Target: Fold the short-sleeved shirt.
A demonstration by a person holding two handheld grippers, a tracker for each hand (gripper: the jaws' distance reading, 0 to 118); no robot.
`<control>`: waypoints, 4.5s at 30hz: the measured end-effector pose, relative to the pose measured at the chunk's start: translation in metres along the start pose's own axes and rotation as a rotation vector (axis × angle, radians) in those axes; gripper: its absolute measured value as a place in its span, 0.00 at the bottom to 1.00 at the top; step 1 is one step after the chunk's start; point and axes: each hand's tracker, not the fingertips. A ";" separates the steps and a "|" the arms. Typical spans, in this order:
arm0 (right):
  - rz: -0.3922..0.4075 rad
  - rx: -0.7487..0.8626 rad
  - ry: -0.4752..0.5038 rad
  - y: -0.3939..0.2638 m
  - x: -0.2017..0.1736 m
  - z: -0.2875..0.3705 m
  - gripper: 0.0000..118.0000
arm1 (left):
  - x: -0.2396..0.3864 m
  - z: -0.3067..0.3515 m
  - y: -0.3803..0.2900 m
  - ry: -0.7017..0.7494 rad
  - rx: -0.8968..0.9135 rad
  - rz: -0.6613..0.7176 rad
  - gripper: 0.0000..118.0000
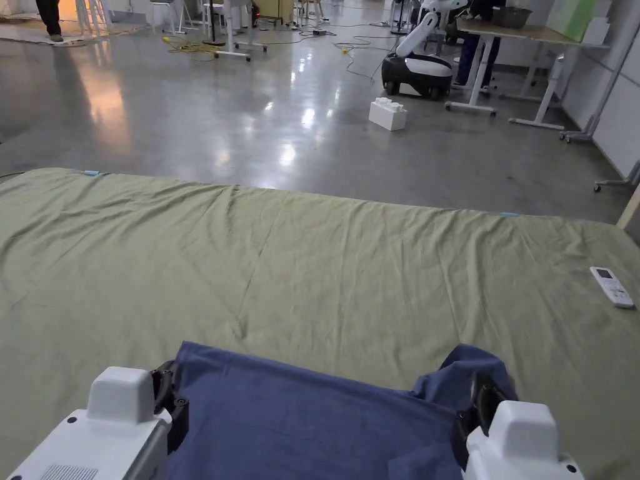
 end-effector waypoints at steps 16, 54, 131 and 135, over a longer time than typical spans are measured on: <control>-0.006 -0.261 -0.041 -0.060 0.039 -0.041 0.00 | -0.060 -0.237 0.002 -0.018 -0.459 0.167 0.52; -0.057 -0.763 -0.034 -0.090 0.140 -0.231 0.57 | -0.045 -0.253 -0.021 -0.021 -0.532 0.007 0.05; 0.083 0.106 -0.159 0.356 0.141 -0.251 0.01 | -0.038 -0.168 0.415 0.074 0.099 -0.002 0.04; 0.097 0.154 -0.170 0.376 0.137 -0.246 0.01 | -0.038 -0.169 0.426 0.082 0.138 -0.007 0.04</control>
